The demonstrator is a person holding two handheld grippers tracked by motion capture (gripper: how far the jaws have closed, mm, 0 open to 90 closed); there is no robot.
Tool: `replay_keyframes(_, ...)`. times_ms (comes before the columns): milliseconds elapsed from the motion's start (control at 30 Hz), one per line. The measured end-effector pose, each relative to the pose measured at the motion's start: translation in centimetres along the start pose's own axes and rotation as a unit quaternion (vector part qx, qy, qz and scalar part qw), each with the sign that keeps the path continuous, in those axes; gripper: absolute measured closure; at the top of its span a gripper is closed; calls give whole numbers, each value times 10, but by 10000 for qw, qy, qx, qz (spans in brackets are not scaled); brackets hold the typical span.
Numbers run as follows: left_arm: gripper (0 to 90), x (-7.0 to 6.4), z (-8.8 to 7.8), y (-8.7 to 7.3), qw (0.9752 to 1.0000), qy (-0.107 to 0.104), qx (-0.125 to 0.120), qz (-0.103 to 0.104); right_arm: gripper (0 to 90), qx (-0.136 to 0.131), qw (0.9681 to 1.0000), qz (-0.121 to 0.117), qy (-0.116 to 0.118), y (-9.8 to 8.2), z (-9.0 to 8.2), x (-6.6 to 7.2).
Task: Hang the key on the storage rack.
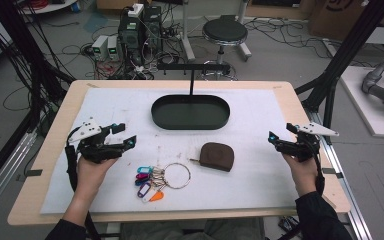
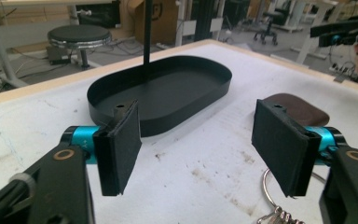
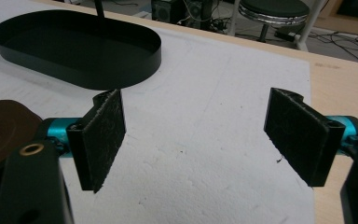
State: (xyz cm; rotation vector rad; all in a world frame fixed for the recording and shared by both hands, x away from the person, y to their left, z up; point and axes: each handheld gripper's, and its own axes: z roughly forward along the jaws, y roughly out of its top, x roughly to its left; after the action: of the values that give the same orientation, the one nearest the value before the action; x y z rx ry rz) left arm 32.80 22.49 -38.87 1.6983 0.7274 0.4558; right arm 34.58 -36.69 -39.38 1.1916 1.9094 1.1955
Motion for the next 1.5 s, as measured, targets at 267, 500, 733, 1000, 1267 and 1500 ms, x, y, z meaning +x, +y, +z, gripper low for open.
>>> replay_keyframes(267,262,-6,8,4,9999,-103,59,-92,209,92,9999,-122,20,-1,6,2)
replay_keyframes(500,210,-10,16,6,9996,-33,188,-211,208,147,9998,-101,12,-4,8,0)
replay_keyframes(733,217,-16,26,3,9990,-211,299,-257,209,105,9999,-96,-32,-4,7,1)
replay_keyframes(1000,224,-22,38,-3,9981,-378,422,-251,209,193,9997,-178,-25,-5,11,3)
replay_keyframes(1267,273,-32,56,-6,9953,-669,690,-145,209,249,9994,-258,7,-5,14,6)
replay_keyframes(1500,281,-42,71,-12,9904,-935,1020,-60,210,269,9993,-244,37,-5,14,6)
